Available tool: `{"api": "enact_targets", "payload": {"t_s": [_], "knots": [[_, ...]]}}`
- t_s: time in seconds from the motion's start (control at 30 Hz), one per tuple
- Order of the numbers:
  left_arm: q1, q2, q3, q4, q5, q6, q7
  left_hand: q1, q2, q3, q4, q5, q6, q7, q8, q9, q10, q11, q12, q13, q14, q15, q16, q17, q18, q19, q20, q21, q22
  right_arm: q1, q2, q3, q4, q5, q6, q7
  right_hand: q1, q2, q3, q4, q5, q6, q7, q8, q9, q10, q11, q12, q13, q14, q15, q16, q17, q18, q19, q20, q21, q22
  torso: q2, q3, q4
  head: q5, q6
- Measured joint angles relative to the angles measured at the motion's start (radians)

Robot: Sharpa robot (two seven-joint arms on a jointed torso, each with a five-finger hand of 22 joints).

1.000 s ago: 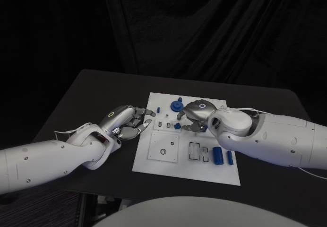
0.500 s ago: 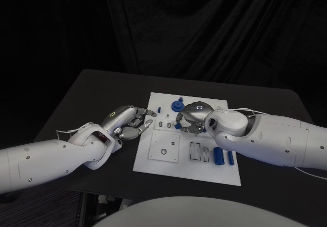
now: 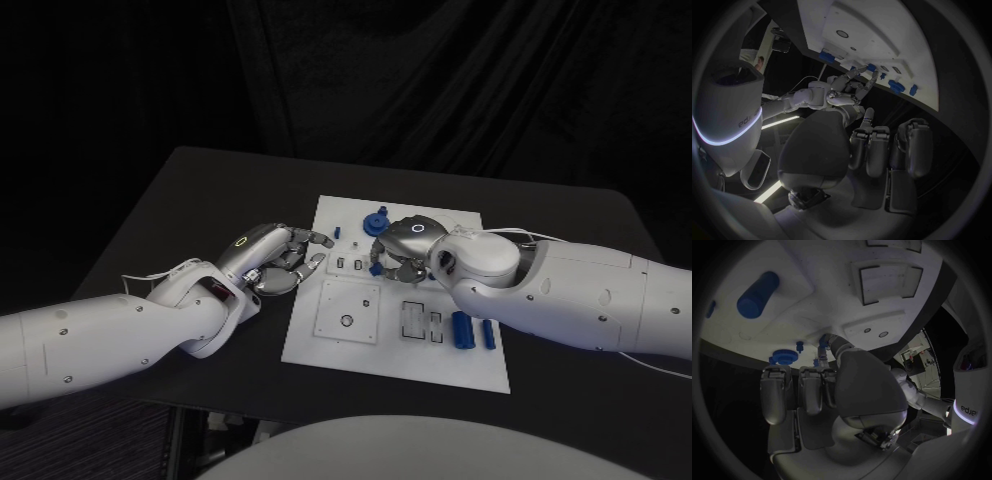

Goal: Assemble the parts on the task board

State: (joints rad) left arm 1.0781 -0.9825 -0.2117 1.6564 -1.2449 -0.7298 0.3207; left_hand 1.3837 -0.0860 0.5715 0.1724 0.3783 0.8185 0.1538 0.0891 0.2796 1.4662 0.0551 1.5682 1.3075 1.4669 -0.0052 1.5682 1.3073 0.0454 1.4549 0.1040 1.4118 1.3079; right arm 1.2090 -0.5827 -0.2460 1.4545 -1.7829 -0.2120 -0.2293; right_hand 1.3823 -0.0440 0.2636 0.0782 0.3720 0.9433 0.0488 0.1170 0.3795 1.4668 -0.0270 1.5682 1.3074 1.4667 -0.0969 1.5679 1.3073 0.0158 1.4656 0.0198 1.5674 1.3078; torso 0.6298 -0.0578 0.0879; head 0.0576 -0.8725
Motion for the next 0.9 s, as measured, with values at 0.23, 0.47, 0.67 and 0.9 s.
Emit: {"api": "enact_targets", "payload": {"t_s": [0.23,0.47,0.67,0.9], "knots": [[0.0,0.003,0.0,-0.002,0.0,0.003,-0.002,0.0,0.0,0.0,0.0,0.0,0.004,0.004,0.0,-0.001,0.0,0.005,0.0,0.0,-0.004,0.004,0.0,0.0,0.0,0.004,0.004,0.0,0.0,0.0,0.003,0.001,-0.004,0.0,0.009,0.004,0.057,0.022,0.066,-0.067,-0.002,0.003,-0.003,0.0,0.003,0.0,-0.015,0.0,0.0,-0.001,-0.012,0.0,0.0,0.0,0.001,-0.013,0.0,0.0,0.0,-0.0005,0.0005,0.004,0.0],[0.0,0.006,0.0,-0.006,0.0,0.008,-0.006,0.0,0.0,0.003,0.003,0.0,0.011,0.004,0.0,-0.003,-0.001,0.006,0.0,0.0,0.0,0.007,0.0,0.0,0.0,0.004,0.004,0.0,0.0,0.0,0.004,0.002,-0.004,0.0,0.019,0.013,0.084,0.034,0.152,-0.108,-0.048,0.044,-0.034,0.0,0.009,-0.002,-0.027,0.008,0.005,-0.001,-0.019,0.0,0.0,0.0,0.001,-0.02,0.0,0.0,0.0,-0.0016,0.001,0.009,0.0],[0.0,0.01,0.0,-0.008,0.0,0.012,-0.009,0.0,0.0,0.003,0.003,0.0,0.016,0.005,0.0,-0.005,-0.001,0.006,0.0,0.0,0.0,0.007,0.0,0.0,0.0,0.004,0.004,0.0,0.0,0.0,0.005,0.002,-0.005,0.0,0.028,0.022,0.077,0.027,0.239,-0.136,-0.134,-0.024,-0.08,-0.052,-0.058,0.0,-0.047,0.009,0.0,-0.001,-0.027,0.0,0.0,0.0,0.001,-0.027,0.0,0.0,0.001,-0.0019,0.0014,0.012,0.0],[0.0,0.013,0.0,-0.012,0.0,0.017,-0.012,0.0,0.0,0.003,0.003,0.0,0.018,0.003,0.0,-0.006,-0.001,0.006,0.0,0.0,0.0,0.007,0.0,0.001,0.0,0.004,0.004,0.0,0.0,0.0,0.001,0.0,-0.006,0.0,0.026,0.03,0.059,0.01,0.253,-0.139,-0.207,-0.104,-0.114,-0.053,-0.122,0.005,-0.052,0.006,-0.001,-0.001,-0.027,0.0,0.0,0.0,0.001,-0.027,0.0,0.0,0.001,-0.0018,0.0012,0.018,0.0]]}}
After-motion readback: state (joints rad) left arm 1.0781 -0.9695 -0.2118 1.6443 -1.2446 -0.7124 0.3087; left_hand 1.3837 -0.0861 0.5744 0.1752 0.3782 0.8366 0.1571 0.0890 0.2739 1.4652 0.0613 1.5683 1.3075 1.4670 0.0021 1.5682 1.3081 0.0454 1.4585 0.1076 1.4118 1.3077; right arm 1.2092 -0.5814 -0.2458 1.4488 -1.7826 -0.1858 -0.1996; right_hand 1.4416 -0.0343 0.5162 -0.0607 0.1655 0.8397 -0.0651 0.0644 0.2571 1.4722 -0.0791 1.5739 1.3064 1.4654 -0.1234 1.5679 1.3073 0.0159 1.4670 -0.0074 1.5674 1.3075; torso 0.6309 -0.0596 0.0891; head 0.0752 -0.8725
